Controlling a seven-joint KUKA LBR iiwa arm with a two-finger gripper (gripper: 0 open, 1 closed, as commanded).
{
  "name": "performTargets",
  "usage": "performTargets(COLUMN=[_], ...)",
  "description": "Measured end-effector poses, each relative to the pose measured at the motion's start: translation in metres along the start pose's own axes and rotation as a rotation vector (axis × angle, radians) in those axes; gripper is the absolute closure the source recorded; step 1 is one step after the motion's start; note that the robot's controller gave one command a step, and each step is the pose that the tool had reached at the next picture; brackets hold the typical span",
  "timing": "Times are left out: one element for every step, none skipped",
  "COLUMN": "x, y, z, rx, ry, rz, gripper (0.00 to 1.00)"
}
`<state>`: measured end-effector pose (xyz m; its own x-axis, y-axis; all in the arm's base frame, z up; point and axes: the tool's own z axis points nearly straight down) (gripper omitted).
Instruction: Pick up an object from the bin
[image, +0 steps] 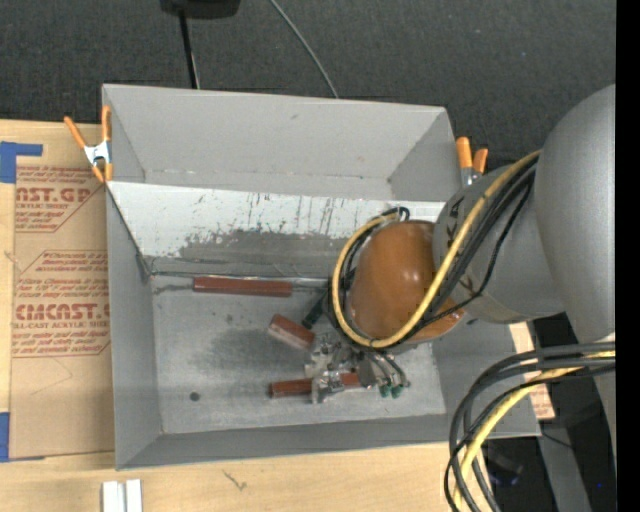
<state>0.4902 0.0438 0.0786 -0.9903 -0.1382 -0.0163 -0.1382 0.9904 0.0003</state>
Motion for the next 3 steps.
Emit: performTargets(x=[0.000,-0.004,-0.004], y=[0.000,0.006,0.006], z=[0.000,-0.119,-0.119], rx=[0.000,0.000,0.000], ry=[0.000,0.015,0.015], rz=[0.000,0.025,0.025], gripper=[1.00,1.00,1.00])
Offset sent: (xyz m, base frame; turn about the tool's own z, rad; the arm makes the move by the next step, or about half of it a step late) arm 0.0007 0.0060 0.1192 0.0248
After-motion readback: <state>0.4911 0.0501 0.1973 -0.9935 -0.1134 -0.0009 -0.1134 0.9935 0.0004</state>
